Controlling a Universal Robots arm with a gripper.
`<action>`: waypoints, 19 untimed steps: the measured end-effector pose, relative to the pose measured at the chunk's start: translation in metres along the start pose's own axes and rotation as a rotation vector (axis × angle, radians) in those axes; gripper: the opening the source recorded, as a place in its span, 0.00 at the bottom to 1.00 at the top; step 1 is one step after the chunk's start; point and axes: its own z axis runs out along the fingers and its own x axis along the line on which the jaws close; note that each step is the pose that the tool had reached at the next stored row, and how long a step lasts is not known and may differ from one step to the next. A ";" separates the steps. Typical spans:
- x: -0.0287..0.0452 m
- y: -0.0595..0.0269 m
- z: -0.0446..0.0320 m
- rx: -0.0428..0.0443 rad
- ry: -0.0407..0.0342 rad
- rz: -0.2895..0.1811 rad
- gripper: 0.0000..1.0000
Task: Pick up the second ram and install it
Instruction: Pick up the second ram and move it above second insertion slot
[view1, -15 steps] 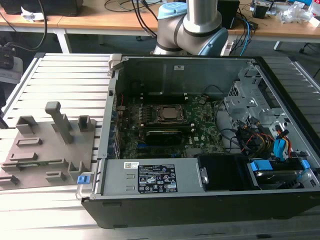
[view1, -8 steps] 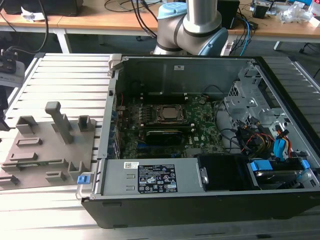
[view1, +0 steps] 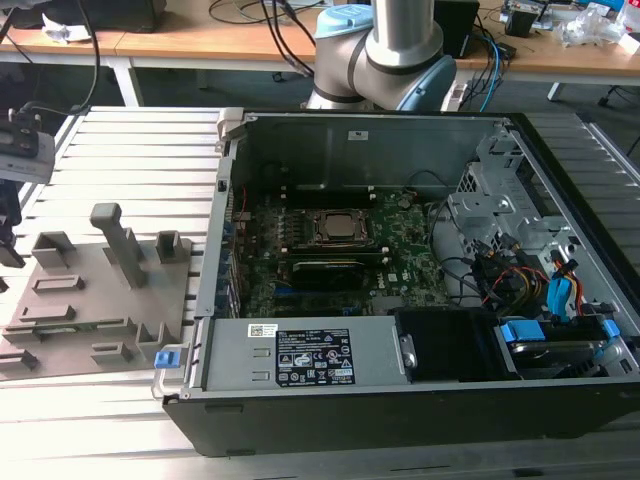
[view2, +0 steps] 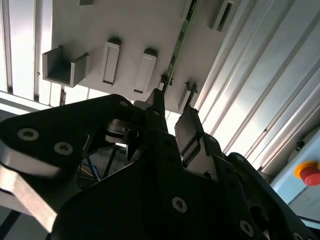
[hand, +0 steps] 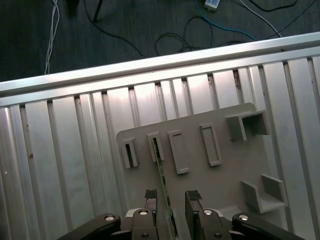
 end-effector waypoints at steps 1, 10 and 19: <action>0.0000 -0.0001 0.0014 0.0000 0.0000 0.000 0.36; 0.0005 -0.0009 0.0199 -0.0001 0.0000 0.000 0.36; 0.0009 -0.0014 0.0324 -0.0002 0.0003 -0.006 0.36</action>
